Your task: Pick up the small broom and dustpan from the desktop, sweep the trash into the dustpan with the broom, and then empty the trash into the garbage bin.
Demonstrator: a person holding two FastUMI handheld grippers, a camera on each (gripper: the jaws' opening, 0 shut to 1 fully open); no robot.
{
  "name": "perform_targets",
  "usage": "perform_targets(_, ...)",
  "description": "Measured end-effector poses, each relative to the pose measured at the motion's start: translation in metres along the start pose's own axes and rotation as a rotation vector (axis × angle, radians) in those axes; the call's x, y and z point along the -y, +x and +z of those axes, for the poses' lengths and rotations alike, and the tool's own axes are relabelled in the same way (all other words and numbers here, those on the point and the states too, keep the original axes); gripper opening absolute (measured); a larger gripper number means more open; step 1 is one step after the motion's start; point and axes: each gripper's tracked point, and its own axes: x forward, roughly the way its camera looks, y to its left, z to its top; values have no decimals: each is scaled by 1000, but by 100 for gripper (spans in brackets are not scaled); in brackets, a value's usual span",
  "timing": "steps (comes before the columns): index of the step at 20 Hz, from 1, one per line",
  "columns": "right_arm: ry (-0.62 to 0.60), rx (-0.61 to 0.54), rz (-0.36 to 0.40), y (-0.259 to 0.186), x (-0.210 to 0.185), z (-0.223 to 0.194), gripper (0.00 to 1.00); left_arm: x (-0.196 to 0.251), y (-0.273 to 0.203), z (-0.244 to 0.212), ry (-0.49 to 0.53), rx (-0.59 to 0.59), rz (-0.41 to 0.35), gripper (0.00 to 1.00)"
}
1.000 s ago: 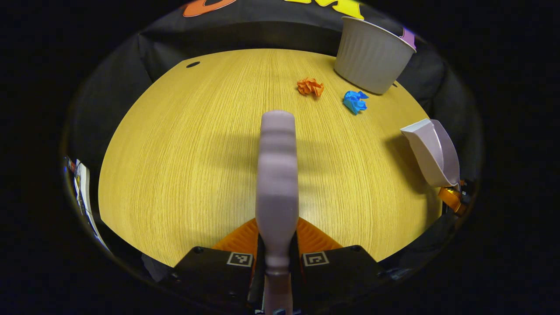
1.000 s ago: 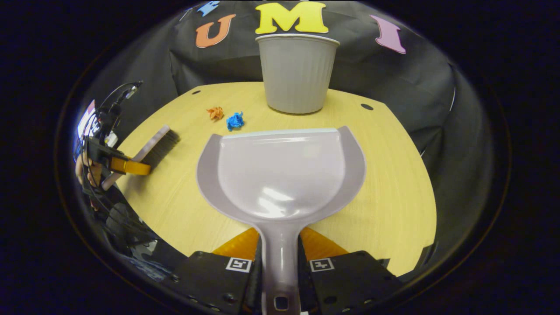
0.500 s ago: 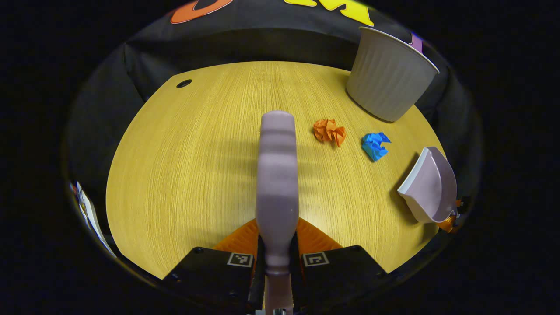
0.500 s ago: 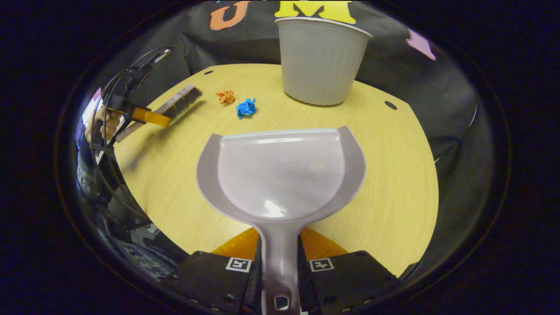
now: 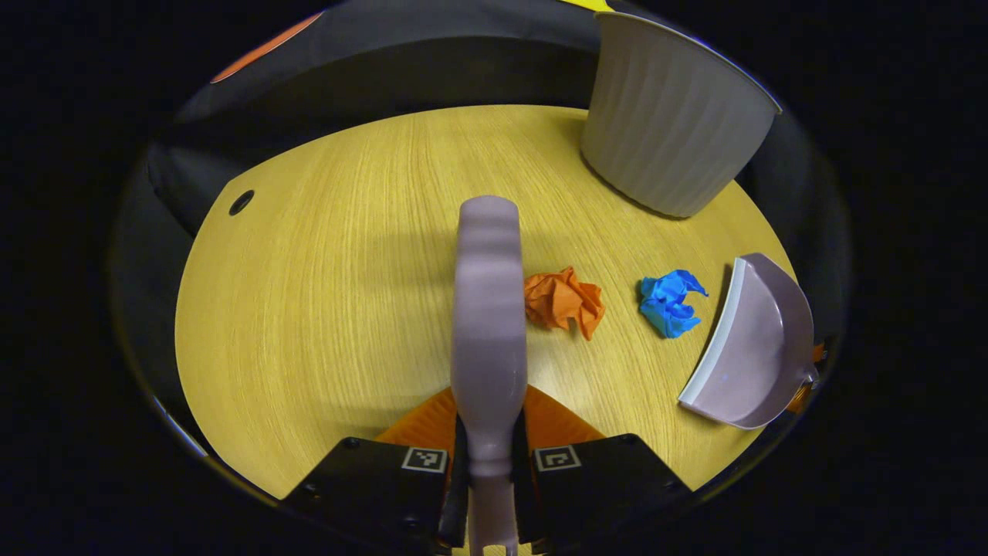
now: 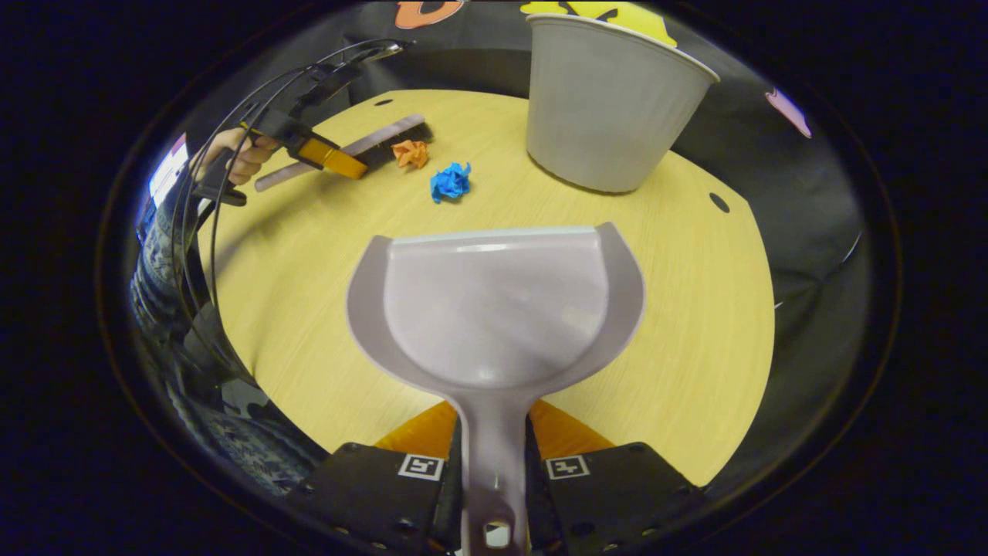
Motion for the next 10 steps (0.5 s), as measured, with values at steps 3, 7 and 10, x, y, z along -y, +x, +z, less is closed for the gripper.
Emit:
perform_targets(3,0,-4,0,2,2,0,33,40,-19,30,42,-30,-126,27)
perform_targets(7,17,-7,5,2,1,-2,33,96,-57,81,170,-25,-237,27)
perform_targets(10,26,-2,11,3,2,-6,33,141,-74,112,257,-70,-297,27)
